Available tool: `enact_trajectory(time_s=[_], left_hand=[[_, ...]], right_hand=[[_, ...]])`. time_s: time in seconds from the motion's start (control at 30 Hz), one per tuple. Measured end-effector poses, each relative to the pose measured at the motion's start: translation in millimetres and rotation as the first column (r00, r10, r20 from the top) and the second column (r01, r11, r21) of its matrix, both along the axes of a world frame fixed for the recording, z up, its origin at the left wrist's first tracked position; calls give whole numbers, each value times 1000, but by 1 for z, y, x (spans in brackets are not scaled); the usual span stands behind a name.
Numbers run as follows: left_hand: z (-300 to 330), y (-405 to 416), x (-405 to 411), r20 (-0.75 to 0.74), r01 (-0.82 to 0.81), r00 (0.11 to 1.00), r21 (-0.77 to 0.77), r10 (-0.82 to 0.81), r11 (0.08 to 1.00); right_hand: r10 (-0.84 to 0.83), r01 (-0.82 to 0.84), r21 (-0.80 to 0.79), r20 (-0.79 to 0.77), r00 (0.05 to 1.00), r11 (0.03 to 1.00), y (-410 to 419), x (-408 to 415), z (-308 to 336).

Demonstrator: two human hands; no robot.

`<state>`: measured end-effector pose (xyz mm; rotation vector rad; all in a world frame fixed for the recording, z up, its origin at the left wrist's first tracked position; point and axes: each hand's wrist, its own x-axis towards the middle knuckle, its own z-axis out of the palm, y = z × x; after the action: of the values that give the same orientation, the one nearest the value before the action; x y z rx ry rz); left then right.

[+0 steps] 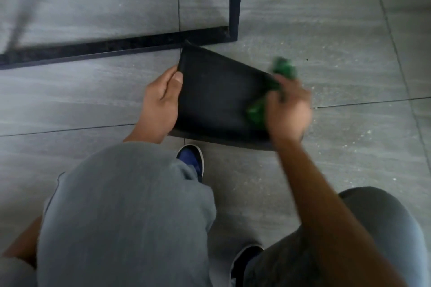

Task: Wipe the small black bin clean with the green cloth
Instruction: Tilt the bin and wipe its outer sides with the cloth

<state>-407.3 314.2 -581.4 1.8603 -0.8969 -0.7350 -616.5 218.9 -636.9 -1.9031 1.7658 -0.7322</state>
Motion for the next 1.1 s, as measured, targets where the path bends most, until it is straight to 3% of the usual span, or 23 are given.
enact_trajectory(time_s=[0.07, 0.1, 0.17, 0.23, 0.27, 0.33, 0.37, 0.43, 0.47, 0.5, 0.57, 0.63, 0.67, 0.73, 0.77, 0.83, 0.87, 0.93, 1.03, 1.1], left_hand=[[2, -5, -1, 21, 13, 1000, 10, -13, 1000], [4, -8, -4, 23, 36, 999, 10, -36, 999], [6, -14, -5, 42, 77, 996, 8, -77, 997], [5, -11, -3, 78, 92, 993, 8, -93, 996], [4, -7, -2, 96, 91, 991, 19, -93, 996], [-1, -3, 1, 118, 83, 989, 66, -90, 994], [-1, -2, 1, 107, 76, 991, 85, -85, 993], [-1, -1, 4, 96, 64, 993, 81, -72, 995], [1, -1, 5, 96, 67, 993, 67, -73, 995], [3, -4, 5, 103, 67, 992, 48, -71, 997], [5, -10, 6, 133, 72, 988, 44, -78, 996], [4, -11, 5, 144, 89, 985, 41, -94, 995], [3, -9, 4, 139, 92, 985, 51, -98, 994], [0, -4, 5, 104, 106, 988, 76, -114, 991], [-2, -2, 4, 88, 114, 989, 84, -121, 990], [-2, -1, 6, 109, 116, 986, 86, -125, 990], [0, -4, 4, 124, 129, 983, 86, -139, 988], [4, -12, -2, 138, 142, 979, 59, -149, 988], [-1, -6, -2, 170, 80, 982, 15, -81, 997], [-1, -1, 0, 140, 52, 989, 33, -56, 998]], right_hand=[[-201, 198, 123, 6, 980, 972, -11, -25, -1], [-213, 209, 115, 28, 977, 971, -6, -5, 8], [2, 5, -92, 81, 997, 996, 24, 67, 31], [320, -288, -253, 93, 943, 924, 56, 108, 49], [381, -352, -269, 63, 923, 896, 60, 105, 43], [259, -253, -179, 10, 966, 951, 29, 52, 17], [96, -97, -58, -23, 995, 994, 7, 14, 6], [-234, 235, 172, -22, 972, 957, -18, -34, -2], [-294, 287, 210, 5, 956, 935, -13, -30, 4], [-254, 247, 163, 28, 967, 955, -2, -4, 12], [10, -6, -56, 73, 997, 998, 30, 70, 32], [297, -277, -216, 68, 952, 936, 53, 112, 47], [338, -318, -219, 59, 939, 923, 54, 110, 45], [204, -200, -130, 12, 979, 971, 27, 57, 18], [45, -46, -33, -20, 999, 998, 9, 18, 5], [-249, 247, 128, 1, 969, 961, -11, -24, -2], [-306, 300, 143, 20, 952, 943, -9, -12, 6], [-170, 172, -15, 102, 980, 985, 7, 61, 26], [291, -259, -227, 119, 950, 939, 36, 122, 51], [197, -191, -159, 24, 980, 969, 22, 72, 24]])
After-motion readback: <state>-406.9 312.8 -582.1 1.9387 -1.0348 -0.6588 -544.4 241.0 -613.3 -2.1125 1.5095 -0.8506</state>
